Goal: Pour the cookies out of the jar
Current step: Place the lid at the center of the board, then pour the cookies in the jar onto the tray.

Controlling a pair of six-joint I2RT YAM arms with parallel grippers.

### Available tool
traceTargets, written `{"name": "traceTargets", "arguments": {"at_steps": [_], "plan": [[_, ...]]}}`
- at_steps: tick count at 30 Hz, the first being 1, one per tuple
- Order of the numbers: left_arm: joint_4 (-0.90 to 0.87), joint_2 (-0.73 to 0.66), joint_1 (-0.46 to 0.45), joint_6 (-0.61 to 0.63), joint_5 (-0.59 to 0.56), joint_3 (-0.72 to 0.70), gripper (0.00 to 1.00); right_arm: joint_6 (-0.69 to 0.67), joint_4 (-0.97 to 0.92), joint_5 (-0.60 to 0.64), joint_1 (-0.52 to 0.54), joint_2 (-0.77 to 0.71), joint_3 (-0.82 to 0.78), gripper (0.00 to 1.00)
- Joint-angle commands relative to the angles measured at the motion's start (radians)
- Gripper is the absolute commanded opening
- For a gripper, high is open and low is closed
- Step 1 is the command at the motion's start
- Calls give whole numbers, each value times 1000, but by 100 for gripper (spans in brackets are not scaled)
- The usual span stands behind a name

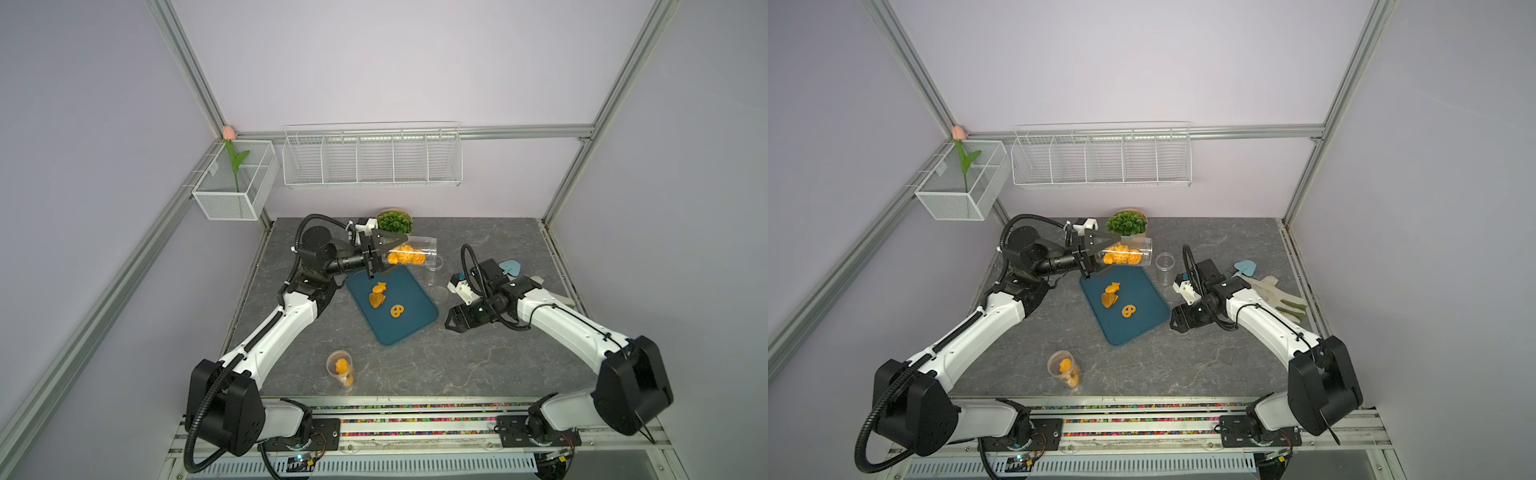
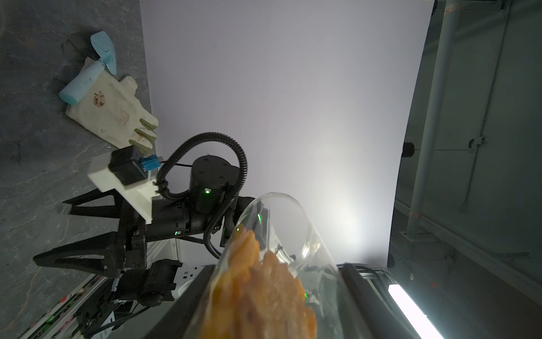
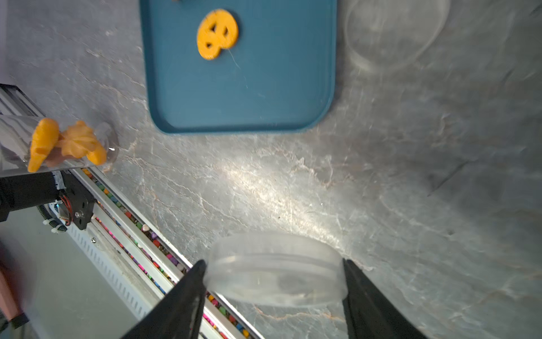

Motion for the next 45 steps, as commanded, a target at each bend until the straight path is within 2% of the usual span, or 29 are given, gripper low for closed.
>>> {"name": "traceTargets", "arguments": {"at_steps": [1, 5, 11, 18, 27, 29, 30, 33, 35, 37, 40, 45], "plan": [[12, -24, 0, 5, 18, -3, 62, 104, -47, 27, 33, 25, -23, 74], [8, -30, -1, 10, 21, -8, 62, 176, -60, 81, 72, 88, -25, 74], [5, -37, 0, 13, 22, -15, 62, 207, -58, 103, 128, 175, 14, 76], [1, -62, 6, 15, 22, -38, 62, 216, -72, 144, 130, 156, 22, 76], [-24, -67, 17, 55, 28, -40, 62, 208, -21, 257, 130, -96, 31, 79], [-46, -64, 22, 79, 30, -45, 62, 194, 32, 311, 133, -202, 24, 91], [-45, -62, 23, 80, 31, -49, 62, 200, 69, 336, 134, -257, 8, 89], [-33, -59, 29, 80, 32, -63, 62, 317, 155, 401, 112, -411, -62, 89], [-20, -57, 37, 82, 35, -69, 61, 307, 160, 299, 88, -429, -77, 89], [-10, -56, 46, 87, 35, -78, 61, 281, 99, 218, 88, -386, -58, 90], [-6, -51, 62, 102, 41, -103, 61, 292, -29, 169, 88, -285, -14, 99], [23, -44, 83, 103, 55, -142, 61, 332, -71, 163, 100, -214, -21, 87]]}}
